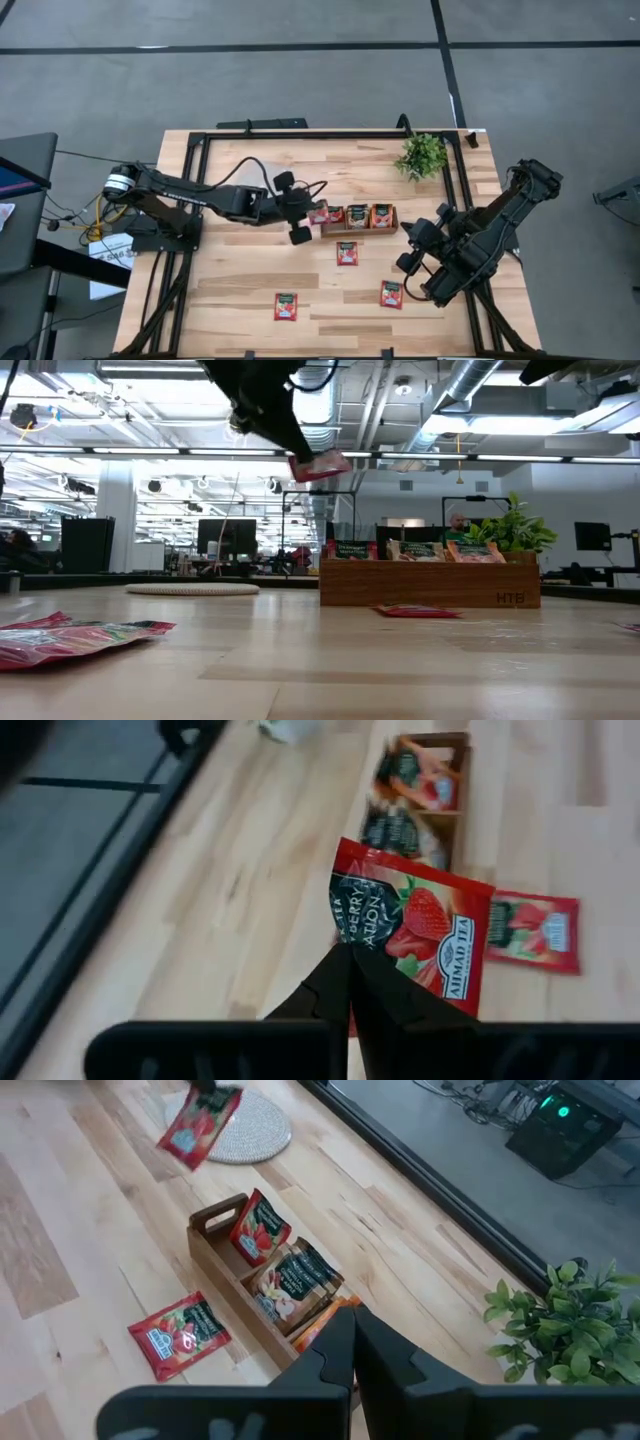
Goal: Pick & Place Tea
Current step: Put the red tea bag into the left section of the wooden organizer
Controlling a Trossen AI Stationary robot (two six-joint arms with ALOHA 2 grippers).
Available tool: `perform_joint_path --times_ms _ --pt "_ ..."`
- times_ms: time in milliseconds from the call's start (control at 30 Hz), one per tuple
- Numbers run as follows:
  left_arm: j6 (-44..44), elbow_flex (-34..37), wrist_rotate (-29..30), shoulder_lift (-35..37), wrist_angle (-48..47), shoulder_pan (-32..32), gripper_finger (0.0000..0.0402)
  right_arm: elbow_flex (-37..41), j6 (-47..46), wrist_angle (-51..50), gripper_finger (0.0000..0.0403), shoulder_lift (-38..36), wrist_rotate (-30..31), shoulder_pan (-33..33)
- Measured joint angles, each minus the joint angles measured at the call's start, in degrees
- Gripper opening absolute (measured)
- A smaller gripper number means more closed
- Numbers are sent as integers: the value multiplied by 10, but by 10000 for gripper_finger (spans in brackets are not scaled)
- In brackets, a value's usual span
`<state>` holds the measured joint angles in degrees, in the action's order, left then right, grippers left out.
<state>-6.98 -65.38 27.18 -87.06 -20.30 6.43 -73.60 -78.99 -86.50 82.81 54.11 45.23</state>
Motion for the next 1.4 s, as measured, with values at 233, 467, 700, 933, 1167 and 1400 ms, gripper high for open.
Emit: perform_joint_path --times_ms 233,467,700,933,1167,1400 --pt "28 -31 41 -46 30 2 0 0 0 2 0 0 0 0" --pt "117 -78 127 -137 58 20 0 0 0 3 0 0 0 -1" --pt "155 -103 209 -197 58 34 0 0 0 2 0 0 0 -1" --pt "144 -104 216 -200 54 38 0 0 1 2 0 0 0 -1" --pt "138 -104 213 -221 65 37 0 0 1 2 0 0 0 0" --pt "165 -104 224 -243 63 39 0 0 1 2 0 0 0 2"
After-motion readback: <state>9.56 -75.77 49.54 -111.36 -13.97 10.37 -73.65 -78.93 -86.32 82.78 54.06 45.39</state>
